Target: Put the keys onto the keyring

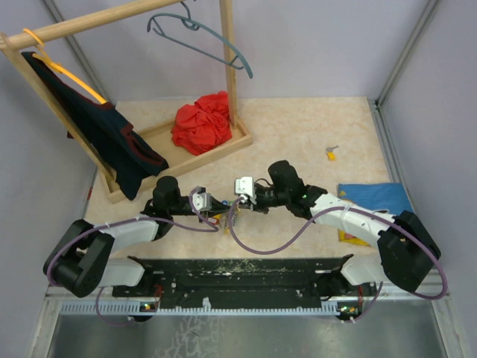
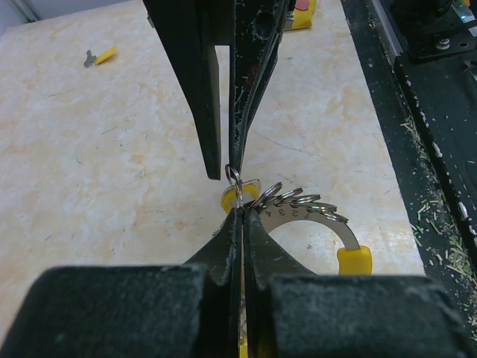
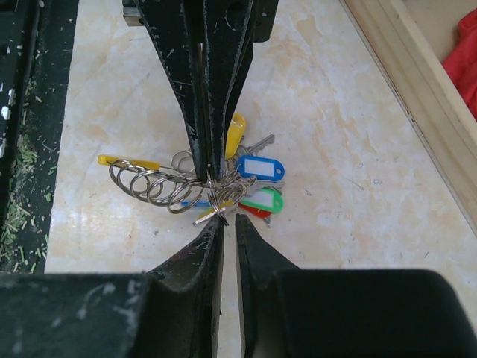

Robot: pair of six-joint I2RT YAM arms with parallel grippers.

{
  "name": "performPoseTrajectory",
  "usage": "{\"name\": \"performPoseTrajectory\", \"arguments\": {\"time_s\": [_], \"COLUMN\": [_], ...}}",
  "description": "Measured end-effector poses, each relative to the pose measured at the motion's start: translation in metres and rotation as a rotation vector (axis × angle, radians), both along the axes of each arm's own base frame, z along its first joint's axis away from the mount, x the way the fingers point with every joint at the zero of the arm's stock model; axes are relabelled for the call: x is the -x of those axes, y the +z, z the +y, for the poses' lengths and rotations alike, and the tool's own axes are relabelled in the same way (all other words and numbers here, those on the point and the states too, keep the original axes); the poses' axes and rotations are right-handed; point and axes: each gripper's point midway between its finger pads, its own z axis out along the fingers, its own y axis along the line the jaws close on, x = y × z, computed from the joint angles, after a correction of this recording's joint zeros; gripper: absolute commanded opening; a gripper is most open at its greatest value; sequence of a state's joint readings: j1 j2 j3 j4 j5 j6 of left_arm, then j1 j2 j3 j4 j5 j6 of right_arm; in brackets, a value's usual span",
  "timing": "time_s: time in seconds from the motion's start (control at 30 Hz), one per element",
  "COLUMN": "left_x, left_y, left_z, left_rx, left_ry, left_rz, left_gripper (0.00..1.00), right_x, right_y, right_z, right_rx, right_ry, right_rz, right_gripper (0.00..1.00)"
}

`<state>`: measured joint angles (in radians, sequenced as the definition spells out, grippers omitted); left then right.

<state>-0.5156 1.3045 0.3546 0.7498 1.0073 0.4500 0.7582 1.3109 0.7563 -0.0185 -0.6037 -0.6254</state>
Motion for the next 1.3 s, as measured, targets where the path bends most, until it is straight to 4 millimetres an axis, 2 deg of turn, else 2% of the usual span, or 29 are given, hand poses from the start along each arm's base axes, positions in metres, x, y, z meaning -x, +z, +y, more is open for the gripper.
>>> {"name": "performPoseTrajectory", "arguments": {"time_s": [0.07, 0.73, 1.07, 1.3], "left_x": [0.000, -0.004, -0.013, -0.022], "left_y": [0.000, 0.001, -0.005, -0.002], "left_z": [0.000, 0.000, -0.001, 0.002], "left_rx": [0.000, -0.004, -0.027, -0.006], "left_ry": [0.000, 0.014, 0.064, 0.112], "left_rz": [0.000, 0.003, 0.095, 0.173], "left_gripper": [0.01, 0.01, 0.00, 0.00], "right_x": [0.001, 0.002, 0.003, -0.004], "right_y": [0.000, 0.011, 0.004, -0.003], "right_z": [0.000, 0.003, 0.005, 0.002], "right_rx": [0.004, 0.041, 0.096, 0.103], "right_ry": [0.005, -0.016, -0.034, -0.052], "right_rz": [0.004, 0.044, 0.009, -0.067], "right_gripper": [0.00, 0.00, 0.00, 0.00]}}
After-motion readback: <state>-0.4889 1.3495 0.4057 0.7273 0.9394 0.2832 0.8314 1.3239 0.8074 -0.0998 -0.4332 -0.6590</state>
